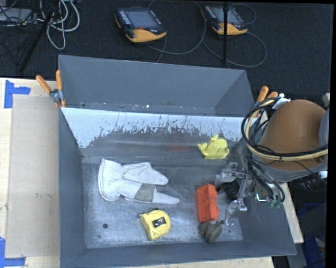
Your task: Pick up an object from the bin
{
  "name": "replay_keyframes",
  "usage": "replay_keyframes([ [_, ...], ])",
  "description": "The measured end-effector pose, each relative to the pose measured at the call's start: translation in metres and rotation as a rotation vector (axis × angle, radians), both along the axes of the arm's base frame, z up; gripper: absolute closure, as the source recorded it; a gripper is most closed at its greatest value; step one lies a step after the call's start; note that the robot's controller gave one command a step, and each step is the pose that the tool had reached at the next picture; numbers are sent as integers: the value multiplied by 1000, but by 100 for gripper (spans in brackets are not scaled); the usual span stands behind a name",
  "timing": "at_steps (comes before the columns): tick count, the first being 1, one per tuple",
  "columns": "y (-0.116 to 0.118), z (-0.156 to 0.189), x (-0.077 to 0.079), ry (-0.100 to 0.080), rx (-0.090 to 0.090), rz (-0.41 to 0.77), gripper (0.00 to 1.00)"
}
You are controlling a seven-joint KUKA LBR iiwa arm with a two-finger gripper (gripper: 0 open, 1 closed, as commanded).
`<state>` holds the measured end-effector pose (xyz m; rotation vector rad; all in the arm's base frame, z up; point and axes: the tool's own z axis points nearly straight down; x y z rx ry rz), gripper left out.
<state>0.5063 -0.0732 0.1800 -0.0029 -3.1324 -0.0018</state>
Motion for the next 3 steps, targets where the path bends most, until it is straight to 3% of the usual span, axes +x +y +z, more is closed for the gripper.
replay_keyframes([
  [1,0,4,2,-8,-1,3,0],
  [2,4,-54,8,-14,-1,-66,0],
  [3,2,-72,19,-55,-13,102,0],
])
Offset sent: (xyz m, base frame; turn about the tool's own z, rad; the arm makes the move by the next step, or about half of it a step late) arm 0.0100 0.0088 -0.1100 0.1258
